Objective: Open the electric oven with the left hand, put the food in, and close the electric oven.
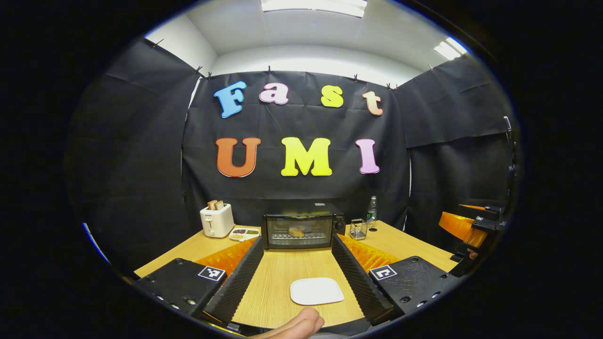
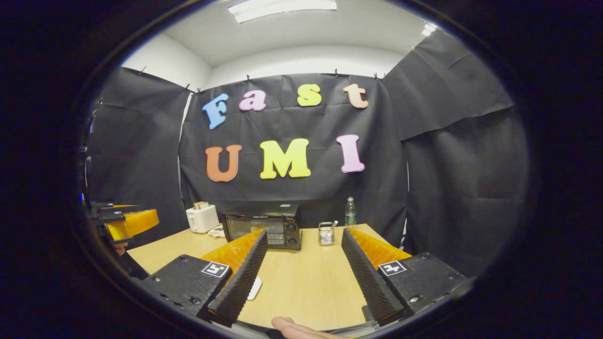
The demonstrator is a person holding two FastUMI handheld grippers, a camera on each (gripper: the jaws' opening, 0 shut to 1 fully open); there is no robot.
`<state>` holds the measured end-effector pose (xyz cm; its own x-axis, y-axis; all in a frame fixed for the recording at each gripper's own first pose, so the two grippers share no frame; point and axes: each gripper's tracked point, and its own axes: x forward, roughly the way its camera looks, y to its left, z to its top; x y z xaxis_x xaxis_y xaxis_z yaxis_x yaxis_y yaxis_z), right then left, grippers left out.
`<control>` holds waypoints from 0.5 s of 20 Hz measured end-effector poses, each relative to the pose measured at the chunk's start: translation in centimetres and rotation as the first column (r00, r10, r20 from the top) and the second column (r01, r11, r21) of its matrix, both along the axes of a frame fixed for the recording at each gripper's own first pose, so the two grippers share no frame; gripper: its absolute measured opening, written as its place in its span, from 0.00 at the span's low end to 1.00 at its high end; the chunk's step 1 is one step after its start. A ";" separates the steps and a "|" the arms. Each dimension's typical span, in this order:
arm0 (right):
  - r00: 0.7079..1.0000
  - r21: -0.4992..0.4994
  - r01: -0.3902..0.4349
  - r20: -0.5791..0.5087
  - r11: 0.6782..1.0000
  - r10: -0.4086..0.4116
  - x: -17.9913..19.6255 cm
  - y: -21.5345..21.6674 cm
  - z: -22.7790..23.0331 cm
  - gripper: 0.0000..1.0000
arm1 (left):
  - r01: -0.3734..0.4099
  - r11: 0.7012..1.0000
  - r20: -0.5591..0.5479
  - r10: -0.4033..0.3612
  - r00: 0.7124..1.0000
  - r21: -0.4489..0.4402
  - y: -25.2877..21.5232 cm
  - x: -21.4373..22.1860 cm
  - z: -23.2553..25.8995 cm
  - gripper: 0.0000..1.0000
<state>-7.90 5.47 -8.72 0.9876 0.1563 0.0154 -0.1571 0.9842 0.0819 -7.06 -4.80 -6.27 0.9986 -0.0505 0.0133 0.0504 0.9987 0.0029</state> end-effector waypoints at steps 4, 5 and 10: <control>1.000 0.005 0.005 0.001 1.000 -0.005 0.0 0.1 -0.2 1.00 | 0.003 1.000 -0.002 -0.003 1.000 0.010 -0.2 -0.1 -0.2 0.96; 1.000 0.007 0.004 -0.003 1.000 -0.004 0.1 0.2 -0.3 1.00 | 0.007 1.000 -0.002 -0.007 1.000 0.011 -0.3 -0.1 -0.2 0.96; 1.000 0.012 0.002 -0.022 1.000 -0.002 0.1 -0.1 -1.1 1.00 | 0.018 1.000 -0.009 -0.018 1.000 0.005 -0.6 -0.2 -0.7 0.96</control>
